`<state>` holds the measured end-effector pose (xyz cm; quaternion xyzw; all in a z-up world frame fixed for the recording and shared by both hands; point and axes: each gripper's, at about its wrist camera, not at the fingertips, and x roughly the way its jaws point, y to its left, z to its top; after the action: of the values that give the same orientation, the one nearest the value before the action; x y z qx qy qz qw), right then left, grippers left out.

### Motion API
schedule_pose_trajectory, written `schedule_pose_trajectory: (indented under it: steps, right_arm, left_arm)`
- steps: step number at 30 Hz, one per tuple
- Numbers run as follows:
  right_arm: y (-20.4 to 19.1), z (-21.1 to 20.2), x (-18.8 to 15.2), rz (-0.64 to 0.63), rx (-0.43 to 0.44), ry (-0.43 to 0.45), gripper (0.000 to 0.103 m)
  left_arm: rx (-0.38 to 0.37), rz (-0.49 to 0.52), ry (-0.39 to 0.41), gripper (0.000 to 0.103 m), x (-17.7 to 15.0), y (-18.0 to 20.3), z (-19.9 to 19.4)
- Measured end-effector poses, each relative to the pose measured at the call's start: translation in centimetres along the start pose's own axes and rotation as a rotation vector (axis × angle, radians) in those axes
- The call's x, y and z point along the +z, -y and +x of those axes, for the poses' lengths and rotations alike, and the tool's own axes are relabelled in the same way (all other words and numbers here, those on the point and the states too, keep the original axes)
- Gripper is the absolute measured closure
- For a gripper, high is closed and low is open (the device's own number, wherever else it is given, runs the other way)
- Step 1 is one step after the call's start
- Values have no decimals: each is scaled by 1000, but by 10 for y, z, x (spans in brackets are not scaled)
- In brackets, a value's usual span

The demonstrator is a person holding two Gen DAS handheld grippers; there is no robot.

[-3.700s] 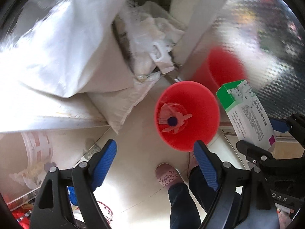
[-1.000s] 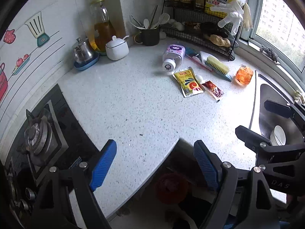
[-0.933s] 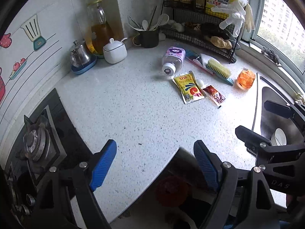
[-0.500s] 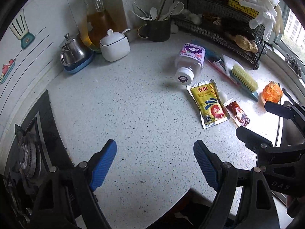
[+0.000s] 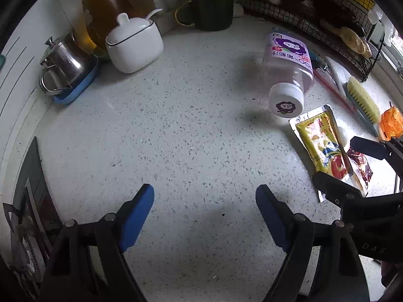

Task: Collect trash
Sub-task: 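Reach the right gripper to the yellow yeast sachet and grasp it, then grasp the purple-label juice bottle with the left gripper while the right holds the sachet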

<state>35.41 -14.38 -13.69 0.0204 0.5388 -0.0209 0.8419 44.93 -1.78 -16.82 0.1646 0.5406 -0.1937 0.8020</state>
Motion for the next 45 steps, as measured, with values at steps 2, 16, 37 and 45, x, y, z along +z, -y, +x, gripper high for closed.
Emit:
schedule_pose_trajectory:
  steps: [2, 16, 37, 45]
  right_arm:
    - [1, 6, 3, 18, -1, -12, 25]
    - [-5, -2, -2, -4, -14, -20, 64]
    - [59, -67, 45, 190, -145, 155, 65]
    - [89, -47, 47, 285, -129, 114, 64]
  left_arm:
    - [-16, 1, -9, 21, 5, -2, 8]
    - [-76, 52, -2, 21, 14, -1, 4]
    - [-197, 230, 76, 21, 126, 51, -19]
    - [-205, 334, 28, 21, 137, 79, 9]
